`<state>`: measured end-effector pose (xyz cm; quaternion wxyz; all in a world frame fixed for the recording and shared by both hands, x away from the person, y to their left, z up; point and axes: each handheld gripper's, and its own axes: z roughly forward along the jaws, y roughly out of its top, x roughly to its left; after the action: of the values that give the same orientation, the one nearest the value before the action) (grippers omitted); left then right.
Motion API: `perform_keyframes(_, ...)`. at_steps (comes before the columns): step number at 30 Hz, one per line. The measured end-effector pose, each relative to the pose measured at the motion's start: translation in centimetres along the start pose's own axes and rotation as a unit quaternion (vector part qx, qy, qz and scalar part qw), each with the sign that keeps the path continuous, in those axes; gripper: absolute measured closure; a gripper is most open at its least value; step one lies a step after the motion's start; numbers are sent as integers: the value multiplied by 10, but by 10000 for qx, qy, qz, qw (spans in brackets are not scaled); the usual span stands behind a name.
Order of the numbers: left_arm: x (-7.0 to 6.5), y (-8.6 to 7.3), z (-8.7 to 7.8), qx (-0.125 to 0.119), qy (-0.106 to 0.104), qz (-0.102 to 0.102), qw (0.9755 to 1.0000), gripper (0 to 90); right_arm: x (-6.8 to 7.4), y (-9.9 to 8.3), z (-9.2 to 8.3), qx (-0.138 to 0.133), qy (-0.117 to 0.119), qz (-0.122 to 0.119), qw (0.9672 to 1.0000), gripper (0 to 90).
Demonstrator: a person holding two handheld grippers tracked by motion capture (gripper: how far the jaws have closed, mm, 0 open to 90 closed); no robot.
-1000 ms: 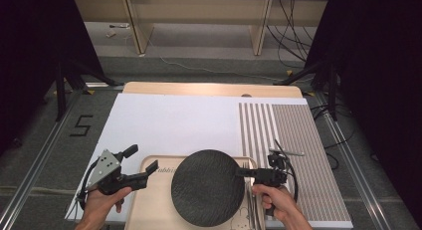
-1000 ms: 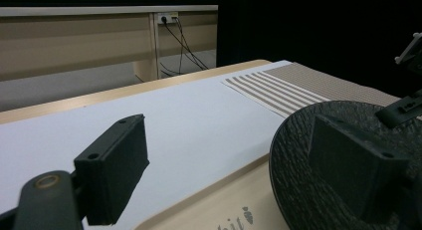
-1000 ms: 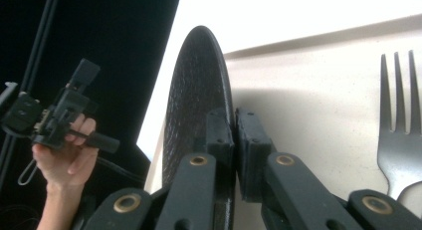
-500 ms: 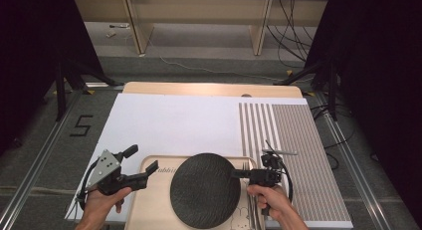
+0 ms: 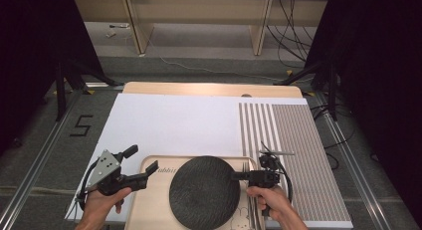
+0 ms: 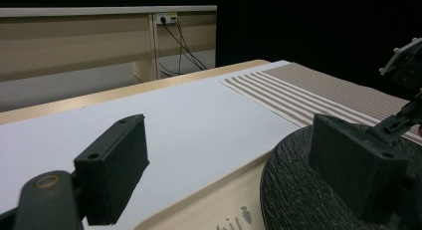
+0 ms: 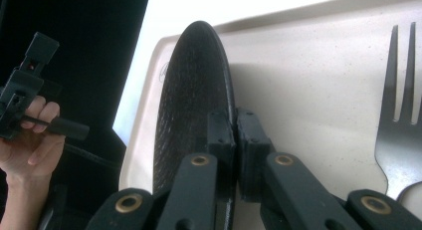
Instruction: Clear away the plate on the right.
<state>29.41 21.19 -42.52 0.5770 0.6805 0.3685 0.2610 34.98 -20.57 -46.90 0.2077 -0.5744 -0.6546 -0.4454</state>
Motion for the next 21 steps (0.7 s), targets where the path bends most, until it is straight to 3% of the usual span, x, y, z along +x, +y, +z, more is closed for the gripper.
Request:
perform_keyframes(8, 0, 0, 0, 3, -1, -6, 10000, 155, -2, 1, 0, 113, -24, -26, 9999, 868)
perform_keyframes(15, 0, 0, 0, 5, -6, -10, 10000, 155, -1, 2, 2, 287, -444, -241, 9983, 825)
perform_keyframes(21, -1, 0, 1, 6, -15, -2, 10000, 156, 1, 1, 5, 442, -792, -467, 9948, 790)
